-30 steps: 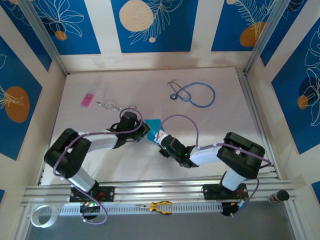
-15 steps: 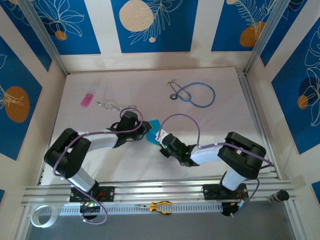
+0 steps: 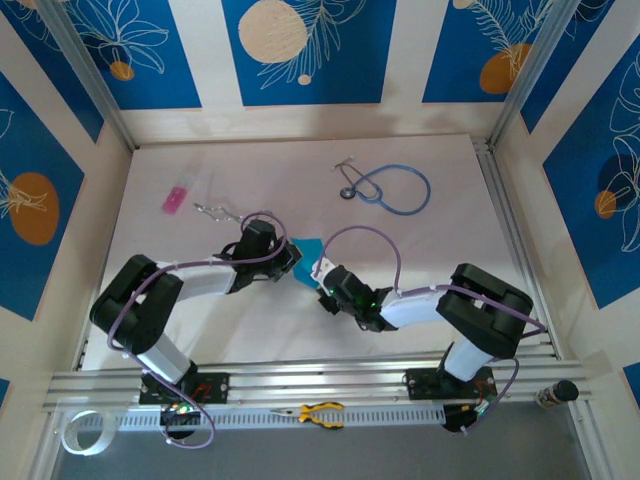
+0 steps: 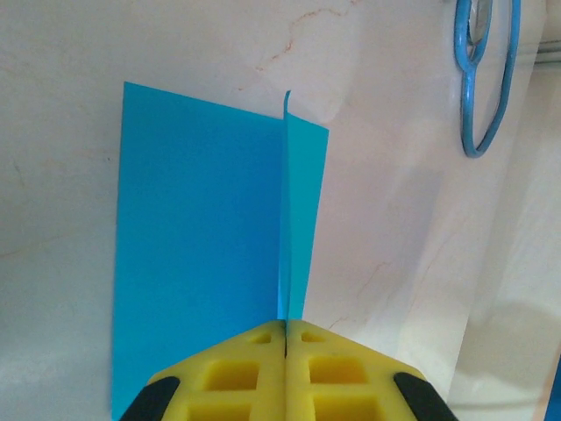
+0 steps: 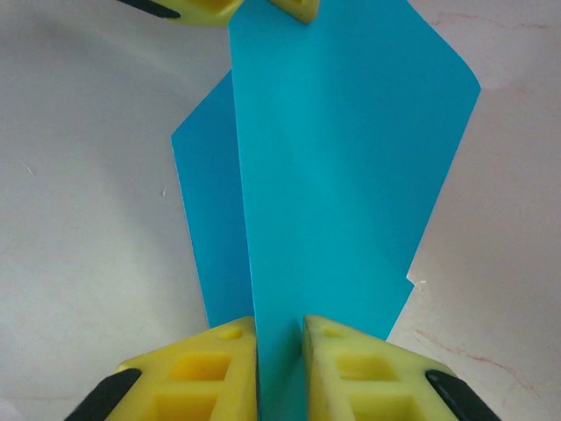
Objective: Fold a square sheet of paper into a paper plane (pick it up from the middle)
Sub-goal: Fourth fold the wing at the center of the table.
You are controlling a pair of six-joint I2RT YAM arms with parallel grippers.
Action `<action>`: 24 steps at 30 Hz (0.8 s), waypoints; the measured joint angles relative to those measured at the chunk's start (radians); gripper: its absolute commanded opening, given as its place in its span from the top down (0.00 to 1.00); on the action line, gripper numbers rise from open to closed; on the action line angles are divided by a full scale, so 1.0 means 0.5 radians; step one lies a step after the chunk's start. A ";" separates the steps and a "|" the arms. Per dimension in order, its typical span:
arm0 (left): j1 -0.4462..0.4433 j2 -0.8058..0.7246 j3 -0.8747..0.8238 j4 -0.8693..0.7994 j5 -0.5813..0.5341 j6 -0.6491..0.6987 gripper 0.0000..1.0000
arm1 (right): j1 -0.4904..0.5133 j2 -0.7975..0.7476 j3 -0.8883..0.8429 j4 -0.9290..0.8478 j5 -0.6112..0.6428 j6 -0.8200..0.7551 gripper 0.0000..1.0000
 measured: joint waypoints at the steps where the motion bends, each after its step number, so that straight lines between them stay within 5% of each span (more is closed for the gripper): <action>1: 0.000 -0.001 -0.001 0.000 0.000 -0.005 1.00 | 0.000 0.000 0.009 -0.014 0.000 0.005 0.79; 13: 0.000 -0.001 -0.001 0.000 0.000 -0.014 0.99 | 0.000 -0.021 0.020 -0.061 0.000 0.081 0.86; 24: 0.000 -0.049 0.000 -0.080 -0.031 0.022 0.64 | -0.016 -0.020 0.021 -0.072 -0.068 0.192 0.92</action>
